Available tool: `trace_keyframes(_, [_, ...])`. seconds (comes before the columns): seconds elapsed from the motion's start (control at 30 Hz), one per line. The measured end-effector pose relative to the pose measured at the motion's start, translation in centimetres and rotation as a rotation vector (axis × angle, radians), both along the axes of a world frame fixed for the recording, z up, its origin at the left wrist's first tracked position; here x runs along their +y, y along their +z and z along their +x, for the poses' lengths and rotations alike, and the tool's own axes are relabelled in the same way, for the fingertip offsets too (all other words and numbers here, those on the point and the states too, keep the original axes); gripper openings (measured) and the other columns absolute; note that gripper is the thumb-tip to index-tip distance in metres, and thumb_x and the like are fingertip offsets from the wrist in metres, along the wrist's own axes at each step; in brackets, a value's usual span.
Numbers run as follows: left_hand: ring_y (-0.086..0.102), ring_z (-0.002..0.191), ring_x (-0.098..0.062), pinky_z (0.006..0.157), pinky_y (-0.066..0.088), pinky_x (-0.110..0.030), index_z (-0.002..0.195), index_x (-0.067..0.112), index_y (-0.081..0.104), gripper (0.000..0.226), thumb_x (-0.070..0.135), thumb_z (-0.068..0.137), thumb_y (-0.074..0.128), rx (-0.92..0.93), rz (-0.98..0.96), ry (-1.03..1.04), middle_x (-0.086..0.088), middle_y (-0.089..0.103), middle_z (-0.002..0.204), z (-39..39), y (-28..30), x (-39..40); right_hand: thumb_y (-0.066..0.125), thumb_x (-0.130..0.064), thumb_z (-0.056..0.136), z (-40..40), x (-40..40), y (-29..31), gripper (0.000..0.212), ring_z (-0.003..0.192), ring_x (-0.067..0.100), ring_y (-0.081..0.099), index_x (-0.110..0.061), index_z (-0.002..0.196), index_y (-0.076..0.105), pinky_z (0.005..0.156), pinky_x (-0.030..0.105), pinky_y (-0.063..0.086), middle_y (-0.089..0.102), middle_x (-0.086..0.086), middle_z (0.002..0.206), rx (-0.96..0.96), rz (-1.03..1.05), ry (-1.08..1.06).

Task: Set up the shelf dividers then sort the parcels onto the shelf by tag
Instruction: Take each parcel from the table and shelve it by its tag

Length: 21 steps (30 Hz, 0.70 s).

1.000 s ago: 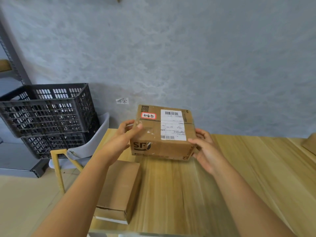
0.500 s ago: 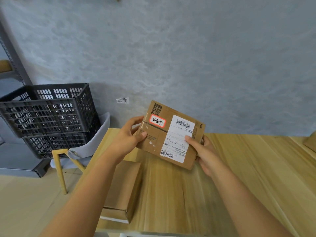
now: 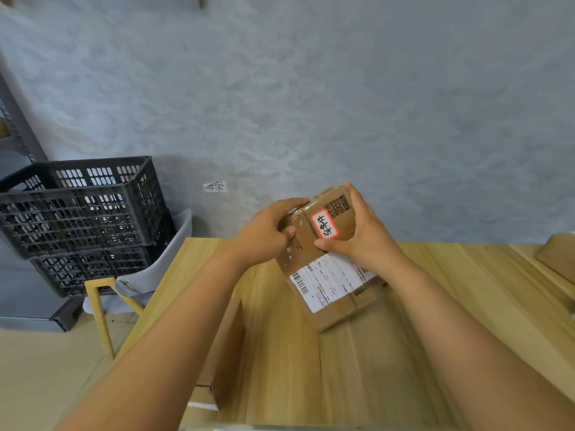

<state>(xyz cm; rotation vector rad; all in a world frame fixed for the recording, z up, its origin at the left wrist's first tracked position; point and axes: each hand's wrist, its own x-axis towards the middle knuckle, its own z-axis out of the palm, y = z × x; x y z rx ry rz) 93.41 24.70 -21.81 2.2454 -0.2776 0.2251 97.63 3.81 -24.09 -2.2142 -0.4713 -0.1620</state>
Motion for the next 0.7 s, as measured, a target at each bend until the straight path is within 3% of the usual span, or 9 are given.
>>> trace_keyframes(0.1, [0.054, 0.123, -0.019, 0.097, 0.045, -0.029, 0.154, 0.029, 0.026, 0.074, 0.01, 0.093, 0.063, -0.001, -0.09, 0.176, -0.006, 0.034, 0.153, 0.5, -0.8, -1.5, 0.088, -0.045, 0.068, 0.4, -0.9, -0.6, 0.115, 0.123, 0.004, 0.038, -0.038, 0.156, 0.014, 0.096, 0.025, 0.033, 0.034, -0.005, 0.151, 0.016, 0.072, -0.11])
trace_keyframes(0.2, [0.042, 0.137, -0.031, 0.105, 0.044, -0.043, 0.158, 0.021, 0.009, 0.096, 0.039, 0.088, 0.072, 0.292, -0.11, 0.335, -0.012, 0.032, 0.157, 0.0, -3.1, -2.1, 0.086, -0.047, 0.071, 0.4, -3.2, -2.2, 0.118, 0.138, 0.022, 0.041, -0.029, 0.157, 0.007, 0.099, 0.029, 0.035, 0.034, 0.005, 0.155, 0.114, 0.207, -0.316])
trace_keyframes(0.3, [0.062, 0.113, -0.036, 0.082, 0.059, -0.047, 0.155, 0.023, 0.019, 0.098, 0.057, 0.081, 0.073, 0.737, -0.069, 0.098, -0.012, 0.047, 0.148, -1.1, -5.1, -3.2, 0.084, -0.054, 0.07, 0.3, -5.0, -3.4, 0.131, 0.134, 0.028, 0.05, -0.03, 0.158, -0.01, 0.098, 0.033, 0.044, 0.046, 0.011, 0.15, 0.198, 0.214, -0.411])
trace_keyframes(0.37, [0.071, 0.093, -0.033, 0.081, 0.061, -0.05, 0.145, 0.019, 0.036, 0.083, 0.051, 0.081, 0.077, 0.86, -0.121, -0.065, -0.013, 0.059, 0.132, -1.3, -5.8, -3.8, 0.083, -0.057, 0.069, 0.5, -5.6, -3.5, 0.132, 0.127, 0.029, 0.055, -0.033, 0.157, -0.012, 0.091, 0.033, 0.048, 0.046, 0.013, 0.148, 0.265, 0.102, -0.381])
trace_keyframes(0.43, [0.072, 0.087, -0.031, 0.081, 0.062, -0.046, 0.136, 0.02, 0.045, 0.066, 0.042, 0.083, 0.078, 0.839, -0.196, -0.068, -0.01, 0.065, 0.123, -1.1, -5.9, -4.1, 0.084, -0.057, 0.068, 0.8, -6.1, -3.2, 0.126, 0.125, 0.028, 0.054, -0.03, 0.158, -0.001, 0.084, 0.03, 0.047, 0.036, 0.013, 0.15, 0.329, 0.011, -0.369])
trace_keyframes(0.5, [0.072, 0.087, -0.028, 0.081, 0.062, -0.043, 0.133, 0.019, 0.048, 0.057, 0.033, 0.086, 0.077, 0.736, -0.281, 0.017, -0.005, 0.064, 0.118, -0.6, -6.2, -3.9, 0.087, -0.054, 0.066, 1.0, -7.1, -3.1, 0.116, 0.123, 0.022, 0.05, -0.015, 0.153, 0.021, 0.086, 0.027, 0.043, 0.032, 0.012, 0.148, 0.327, -0.079, -0.401])
trace_keyframes(0.57, [0.068, 0.089, -0.019, 0.08, 0.062, -0.04, 0.134, 0.02, 0.049, 0.052, 0.027, 0.089, 0.074, 0.621, -0.33, 0.127, 0.003, 0.061, 0.111, -0.2, -6.5, -3.7, 0.088, -0.051, 0.066, 1.3, -8.4, -3.7, 0.097, 0.125, 0.022, 0.05, -0.004, 0.138, 0.043, 0.094, 0.03, 0.044, 0.044, 0.012, 0.14, 0.343, -0.094, -0.396])
trace_keyframes(0.63, [0.064, 0.09, -0.015, 0.082, 0.061, -0.038, 0.138, 0.018, 0.046, 0.056, 0.022, 0.089, 0.074, 0.51, -0.413, 0.242, 0.006, 0.059, 0.106, 0.4, -6.9, -3.4, 0.083, -0.053, 0.072, 1.0, -9.3, -4.4, 0.058, 0.1, 0.019, 0.062, -0.013, 0.107, 0.058, 0.078, 0.034, 0.05, 0.062, 0.004, 0.109, 0.403, -0.034, -0.363])
trace_keyframes(0.7, [0.064, 0.099, -0.018, 0.091, 0.057, -0.039, 0.147, 0.015, 0.037, 0.071, 0.016, 0.087, 0.075, 0.425, -0.503, 0.316, 0.004, 0.058, 0.118, 0.9, -7.4, -3.2, 0.072, -0.057, 0.081, 0.4, -9.5, -5.1, 0.041, 0.086, 0.012, 0.06, -0.021, 0.094, 0.057, 0.067, 0.03, 0.044, 0.062, -0.004, 0.095, 0.458, -0.039, -0.358])
